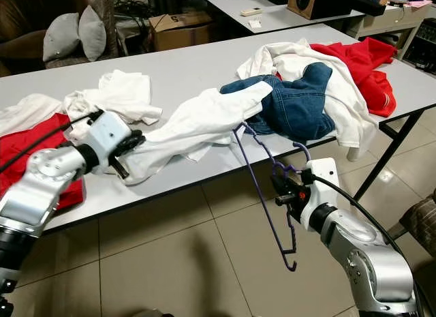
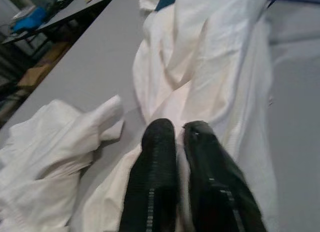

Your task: Hang hanger

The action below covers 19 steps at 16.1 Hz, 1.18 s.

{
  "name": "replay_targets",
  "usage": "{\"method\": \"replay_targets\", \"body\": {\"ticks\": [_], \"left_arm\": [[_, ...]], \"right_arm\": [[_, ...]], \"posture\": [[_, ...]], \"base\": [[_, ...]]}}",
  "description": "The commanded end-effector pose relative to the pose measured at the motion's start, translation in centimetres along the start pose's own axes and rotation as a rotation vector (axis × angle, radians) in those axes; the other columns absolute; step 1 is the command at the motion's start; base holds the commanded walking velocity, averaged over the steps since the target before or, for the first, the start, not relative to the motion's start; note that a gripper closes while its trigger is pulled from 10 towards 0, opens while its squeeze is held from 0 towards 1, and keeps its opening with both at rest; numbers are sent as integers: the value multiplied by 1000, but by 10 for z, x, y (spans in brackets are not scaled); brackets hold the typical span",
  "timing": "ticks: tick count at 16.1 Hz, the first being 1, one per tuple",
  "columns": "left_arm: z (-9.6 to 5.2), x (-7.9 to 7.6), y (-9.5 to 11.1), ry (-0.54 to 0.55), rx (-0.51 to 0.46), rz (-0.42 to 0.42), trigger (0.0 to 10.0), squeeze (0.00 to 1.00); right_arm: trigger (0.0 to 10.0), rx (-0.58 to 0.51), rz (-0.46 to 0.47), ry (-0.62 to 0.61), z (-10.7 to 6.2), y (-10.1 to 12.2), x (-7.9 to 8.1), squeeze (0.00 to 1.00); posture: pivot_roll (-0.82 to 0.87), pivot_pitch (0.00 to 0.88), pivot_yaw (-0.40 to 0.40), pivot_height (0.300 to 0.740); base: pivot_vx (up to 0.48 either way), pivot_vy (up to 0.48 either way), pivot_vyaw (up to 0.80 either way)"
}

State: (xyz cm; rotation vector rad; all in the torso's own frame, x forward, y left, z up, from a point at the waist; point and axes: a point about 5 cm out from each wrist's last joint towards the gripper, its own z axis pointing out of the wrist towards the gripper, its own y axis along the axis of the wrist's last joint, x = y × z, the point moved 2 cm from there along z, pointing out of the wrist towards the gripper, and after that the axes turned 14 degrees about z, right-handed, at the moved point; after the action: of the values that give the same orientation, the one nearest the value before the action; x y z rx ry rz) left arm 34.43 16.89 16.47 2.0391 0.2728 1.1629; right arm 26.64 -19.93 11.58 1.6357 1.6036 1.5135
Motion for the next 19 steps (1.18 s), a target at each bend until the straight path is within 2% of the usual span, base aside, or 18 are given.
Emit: {"method": "replay_targets", "body": {"ticks": [1, 3, 6, 8, 10, 11, 12, 13, 14, 15, 17, 18, 19], "left_arm": [[-1, 3, 19, -39, -101, -5, 10000, 1000], [2, -8, 46, -141, -247, -61, 10000, 1000], [12, -6, 62, -121, -302, -105, 10000, 1000], [16, -8, 73, -131, -333, -95, 10000, 1000], [24, -12, 76, -131, -313, -64, 10000, 1000], [27, -19, 75, -160, -297, -68, 10000, 714], [33, -34, 74, -211, -267, -60, 10000, 75], [38, -41, 69, -201, -223, -57, 10000, 0], [45, -43, 64, -132, -181, -76, 10000, 0], [46, -44, 63, -117, -177, -84, 10000, 0], [51, -39, 63, -24, -173, -118, 10000, 0], [52, -35, 66, 40, -188, -100, 10000, 0], [51, -31, 73, 79, -238, -112, 10000, 0]], "right_arm": [[10000, -32, -3, 44, -2, 10, 8, 0], [10000, -40, 12, 89, -2, 12, 14, 0], [10000, -78, 57, 195, -5, 22, 26, 0], [10000, -95, 65, 258, -9, 28, 33, 0], [10000, -136, 115, 317, -12, 37, 38, 0], [10000, -155, 149, 347, -14, 40, 39, 0], [10000, -182, 203, 391, -18, 45, 40, 0], [10000, -192, 236, 409, -21, 46, 38, 0], [10000, -196, 280, 436, -26, 47, 35, 0], [10000, -195, 289, 444, -27, 47, 34, 0], [10000, -177, 310, 464, -30, 45, 33, 0], [10000, -164, 316, 466, -31, 42, 31, 0], [10000, -149, 324, 469, -32, 40, 30, 0]], "posture": [[-109, 0, 60, 740], [-113, 0, 58, 740], [-121, 0, 55, 740], [-123, 0, 49, 740], [-125, 0, 45, 740], [-125, 0, 45, 740], [-130, 0, 43, 740], [-135, 0, 43, 740], [-136, 0, 37, 740], [-136, 0, 37, 740], [-139, 0, 35, 740], [-141, 0, 31, 740], [-144, 0, 30, 740]], "base": [[0, 0, 0], [0, 0, 0], [0, 0, 0], [0, 0, 0], [0, 0, 0], [0, 0, 0], [0, 0, 0], [0, 0, 0], [0, 0, 0], [0, 0, 0], [0, 0, 0], [0, 0, 0], [0, 0, 0]]}}
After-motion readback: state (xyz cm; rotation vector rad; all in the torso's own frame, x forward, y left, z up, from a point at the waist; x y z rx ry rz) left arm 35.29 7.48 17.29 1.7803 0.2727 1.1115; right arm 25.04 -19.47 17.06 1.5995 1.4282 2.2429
